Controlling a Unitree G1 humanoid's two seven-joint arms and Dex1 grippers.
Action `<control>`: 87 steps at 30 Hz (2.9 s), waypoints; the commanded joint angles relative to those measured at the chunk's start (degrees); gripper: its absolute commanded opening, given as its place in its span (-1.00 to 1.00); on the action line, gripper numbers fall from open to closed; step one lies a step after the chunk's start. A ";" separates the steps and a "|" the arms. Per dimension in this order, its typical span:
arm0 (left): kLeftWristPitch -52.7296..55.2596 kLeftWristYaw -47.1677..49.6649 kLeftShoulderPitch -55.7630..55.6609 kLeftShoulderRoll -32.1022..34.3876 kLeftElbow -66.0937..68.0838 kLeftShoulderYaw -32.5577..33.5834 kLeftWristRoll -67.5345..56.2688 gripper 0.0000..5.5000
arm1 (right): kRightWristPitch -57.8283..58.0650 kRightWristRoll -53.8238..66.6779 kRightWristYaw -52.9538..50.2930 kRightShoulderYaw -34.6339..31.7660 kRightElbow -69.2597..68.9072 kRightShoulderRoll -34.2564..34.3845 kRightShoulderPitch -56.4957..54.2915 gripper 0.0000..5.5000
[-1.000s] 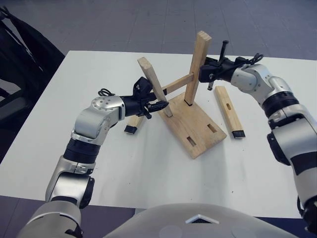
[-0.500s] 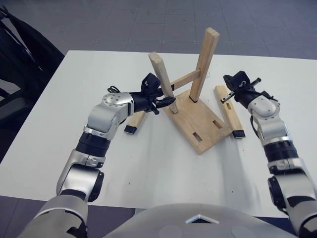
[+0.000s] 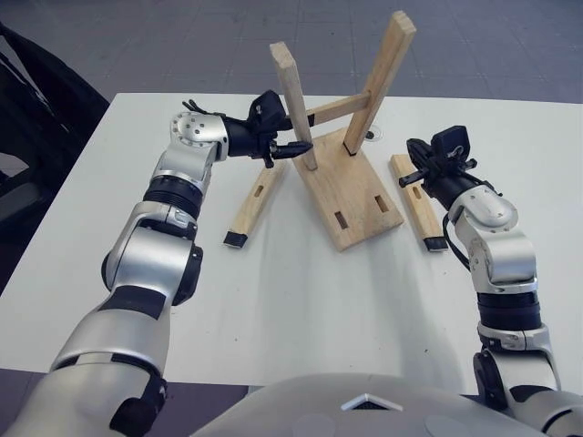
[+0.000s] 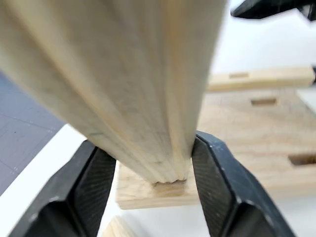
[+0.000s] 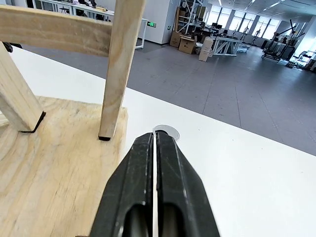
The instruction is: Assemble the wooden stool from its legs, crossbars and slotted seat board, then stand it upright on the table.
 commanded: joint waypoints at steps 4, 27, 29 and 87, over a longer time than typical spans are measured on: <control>6.23 -4.79 4.75 1.14 -1.01 3.77 0.53 0.19 | 1.33 0.16 1.16 0.83 -0.83 0.20 -0.36 -0.96; 39.21 31.41 28.55 -5.05 -38.66 3.24 10.51 0.19 | -16.69 -4.65 39.55 15.43 22.49 -10.01 -4.08 -0.96; 38.40 31.79 27.89 -4.57 -37.54 4.35 10.27 0.19 | -14.68 -5.80 36.69 14.86 20.11 -9.50 -2.52 -0.96; 44.65 39.86 21.48 3.91 -63.04 33.36 -10.46 -0.05 | 4.79 2.02 2.32 -2.41 -20.78 4.93 16.01 -0.96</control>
